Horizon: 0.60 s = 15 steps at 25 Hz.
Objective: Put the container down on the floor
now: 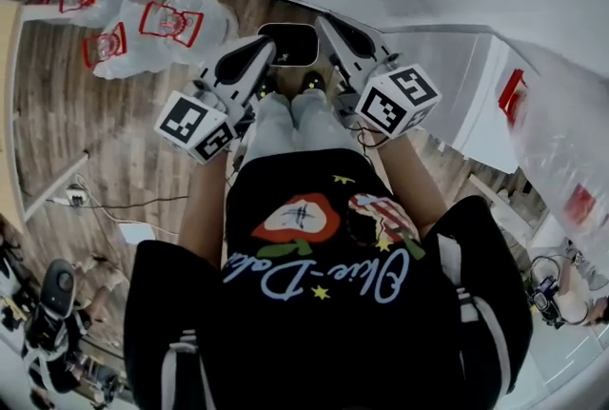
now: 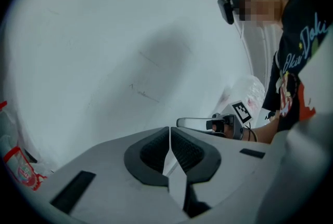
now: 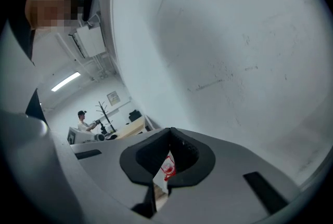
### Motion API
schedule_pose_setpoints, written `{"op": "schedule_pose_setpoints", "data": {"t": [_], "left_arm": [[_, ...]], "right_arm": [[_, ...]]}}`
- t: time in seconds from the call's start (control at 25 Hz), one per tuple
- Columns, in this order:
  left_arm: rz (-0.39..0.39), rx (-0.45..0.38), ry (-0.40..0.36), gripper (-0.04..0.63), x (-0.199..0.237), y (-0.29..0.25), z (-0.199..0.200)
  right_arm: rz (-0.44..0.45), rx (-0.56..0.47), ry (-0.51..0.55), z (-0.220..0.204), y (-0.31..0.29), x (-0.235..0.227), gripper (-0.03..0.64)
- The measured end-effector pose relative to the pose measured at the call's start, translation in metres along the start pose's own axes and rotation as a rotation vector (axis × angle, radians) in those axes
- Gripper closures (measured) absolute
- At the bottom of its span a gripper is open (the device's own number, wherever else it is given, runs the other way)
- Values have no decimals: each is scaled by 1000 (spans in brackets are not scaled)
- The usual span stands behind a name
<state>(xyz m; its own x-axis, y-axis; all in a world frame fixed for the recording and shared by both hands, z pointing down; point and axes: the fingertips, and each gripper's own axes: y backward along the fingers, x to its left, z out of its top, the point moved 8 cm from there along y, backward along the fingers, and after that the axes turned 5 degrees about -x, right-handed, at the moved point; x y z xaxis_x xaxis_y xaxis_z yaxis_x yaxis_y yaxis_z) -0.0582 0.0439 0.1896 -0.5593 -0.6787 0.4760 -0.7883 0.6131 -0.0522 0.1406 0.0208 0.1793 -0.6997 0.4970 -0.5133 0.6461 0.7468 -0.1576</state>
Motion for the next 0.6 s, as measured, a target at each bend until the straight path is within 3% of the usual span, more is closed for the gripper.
{"op": "schedule_pose_setpoints", "data": {"t": [0.4,0.6], "left_arm": [[4,-46,-152,586,-41,6,54],[17,-66,-163,586,-46,4,65]], "right_arm": [[31,-54,95,46,14,29,617],[60,-45,127,59,9,41,617]]}}
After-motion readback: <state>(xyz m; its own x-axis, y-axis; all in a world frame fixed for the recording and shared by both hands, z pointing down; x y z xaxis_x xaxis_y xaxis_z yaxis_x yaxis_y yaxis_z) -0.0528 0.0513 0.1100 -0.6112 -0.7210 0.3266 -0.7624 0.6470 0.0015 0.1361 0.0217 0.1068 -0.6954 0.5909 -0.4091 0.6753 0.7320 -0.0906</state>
